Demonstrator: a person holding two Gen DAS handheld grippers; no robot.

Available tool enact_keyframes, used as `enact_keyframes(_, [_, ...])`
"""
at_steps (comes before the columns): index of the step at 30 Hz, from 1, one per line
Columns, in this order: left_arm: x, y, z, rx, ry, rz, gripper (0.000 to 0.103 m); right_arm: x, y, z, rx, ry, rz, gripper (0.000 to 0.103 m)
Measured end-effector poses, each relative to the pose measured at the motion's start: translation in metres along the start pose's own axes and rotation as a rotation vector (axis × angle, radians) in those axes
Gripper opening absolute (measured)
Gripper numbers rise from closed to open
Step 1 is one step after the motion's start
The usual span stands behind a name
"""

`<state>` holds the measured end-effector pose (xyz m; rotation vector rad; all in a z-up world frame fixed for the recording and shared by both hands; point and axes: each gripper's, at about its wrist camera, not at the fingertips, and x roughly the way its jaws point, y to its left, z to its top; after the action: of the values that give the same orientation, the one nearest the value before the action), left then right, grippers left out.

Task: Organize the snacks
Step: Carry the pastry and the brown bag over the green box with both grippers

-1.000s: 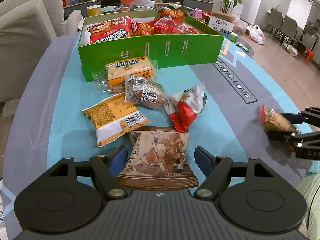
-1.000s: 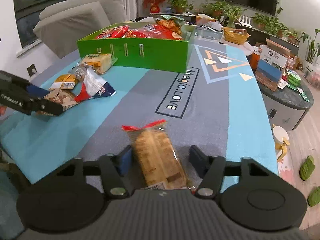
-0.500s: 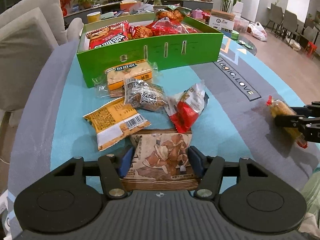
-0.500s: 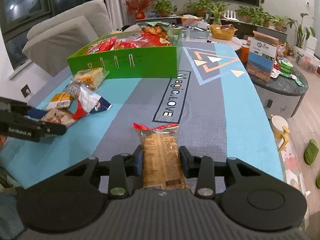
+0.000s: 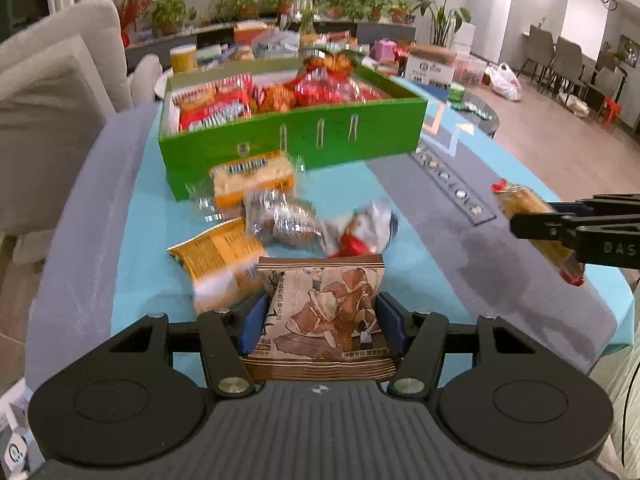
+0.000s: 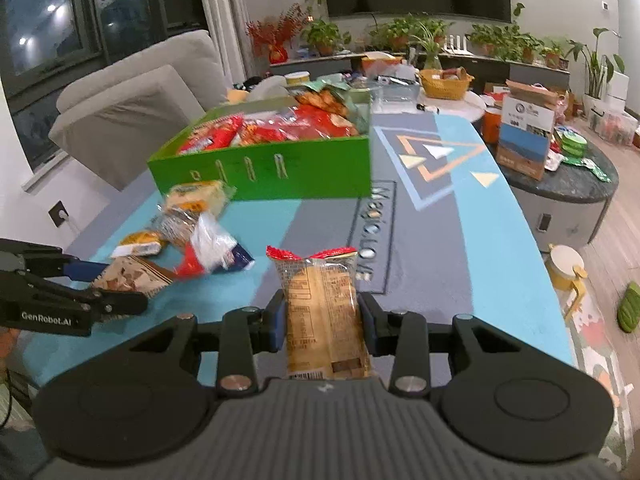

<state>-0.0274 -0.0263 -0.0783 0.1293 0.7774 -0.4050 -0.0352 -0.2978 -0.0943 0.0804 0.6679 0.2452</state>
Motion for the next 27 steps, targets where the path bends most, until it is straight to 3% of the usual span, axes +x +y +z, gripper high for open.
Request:
enact_keyframes(8, [-0.017,0.007,0.018,-0.005,-0.084,0.012,0.056,0.000,0.017,0.025,0.014,-0.056,0.030,0.046])
enact_keyframes(27, [-0.015,0.036,0.062,-0.061,-0.190,0.077,0.056,0.014,0.048,0.072,0.055,-0.116,0.067,0.046])
